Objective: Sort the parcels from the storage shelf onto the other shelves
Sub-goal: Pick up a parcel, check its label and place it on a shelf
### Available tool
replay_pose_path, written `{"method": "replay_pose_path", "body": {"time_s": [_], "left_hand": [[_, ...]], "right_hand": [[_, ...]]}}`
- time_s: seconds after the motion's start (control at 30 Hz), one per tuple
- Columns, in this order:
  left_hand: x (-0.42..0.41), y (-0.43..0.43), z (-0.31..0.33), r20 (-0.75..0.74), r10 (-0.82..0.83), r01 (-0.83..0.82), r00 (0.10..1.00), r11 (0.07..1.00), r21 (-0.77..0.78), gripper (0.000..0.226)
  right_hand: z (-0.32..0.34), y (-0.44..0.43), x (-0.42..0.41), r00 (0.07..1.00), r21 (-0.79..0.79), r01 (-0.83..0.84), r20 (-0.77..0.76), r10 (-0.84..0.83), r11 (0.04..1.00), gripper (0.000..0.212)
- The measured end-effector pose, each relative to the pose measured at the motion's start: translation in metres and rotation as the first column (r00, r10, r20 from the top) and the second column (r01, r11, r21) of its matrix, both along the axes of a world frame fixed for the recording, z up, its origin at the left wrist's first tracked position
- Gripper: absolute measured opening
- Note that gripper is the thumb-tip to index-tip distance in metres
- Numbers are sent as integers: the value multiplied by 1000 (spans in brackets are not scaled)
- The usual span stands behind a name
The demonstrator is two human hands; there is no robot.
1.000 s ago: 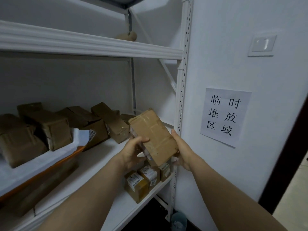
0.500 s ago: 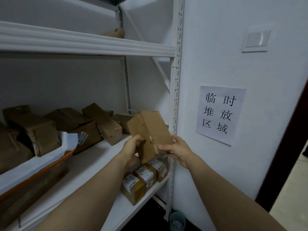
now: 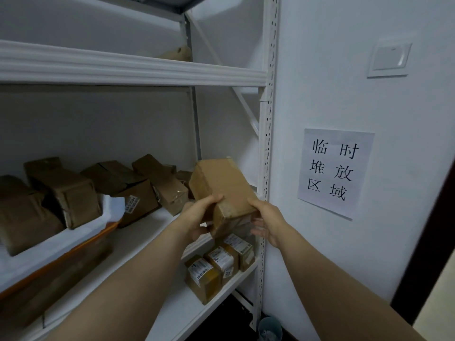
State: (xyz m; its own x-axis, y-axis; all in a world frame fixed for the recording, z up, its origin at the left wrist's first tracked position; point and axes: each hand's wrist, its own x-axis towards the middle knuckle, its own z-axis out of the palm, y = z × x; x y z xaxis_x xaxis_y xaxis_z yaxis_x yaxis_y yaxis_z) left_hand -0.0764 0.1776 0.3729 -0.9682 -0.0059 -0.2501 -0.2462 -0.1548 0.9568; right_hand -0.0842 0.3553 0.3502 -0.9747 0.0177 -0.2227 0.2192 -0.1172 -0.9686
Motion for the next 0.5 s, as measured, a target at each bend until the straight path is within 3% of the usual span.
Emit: {"method": "replay_pose_path", "body": {"time_s": [0.07,0.2,0.3,0.4,0.5], "left_hand": [[5,-3,8,-7,-16,16,1000,1000,14,66],[12,-17,20,-32,68,-68,997,998,16,97],[18,-36,34,-54,135,-136,989,990,-18,104],[27,-54,48,-47,144,-146,988,988,-45,116],[31,-71,55,-32,154,-156,988,985,-70,112]], "right_hand": [[2,-6,0,998,-40,-57,31,58,998,32],[10,-26,-1,996,-164,-79,29,85,983,31],[15,-46,-5,995,-232,-99,6,103,968,39],[19,-69,-10,991,-243,-135,-29,132,960,44],[28,-92,-12,982,-210,-189,-43,184,959,48]]}}
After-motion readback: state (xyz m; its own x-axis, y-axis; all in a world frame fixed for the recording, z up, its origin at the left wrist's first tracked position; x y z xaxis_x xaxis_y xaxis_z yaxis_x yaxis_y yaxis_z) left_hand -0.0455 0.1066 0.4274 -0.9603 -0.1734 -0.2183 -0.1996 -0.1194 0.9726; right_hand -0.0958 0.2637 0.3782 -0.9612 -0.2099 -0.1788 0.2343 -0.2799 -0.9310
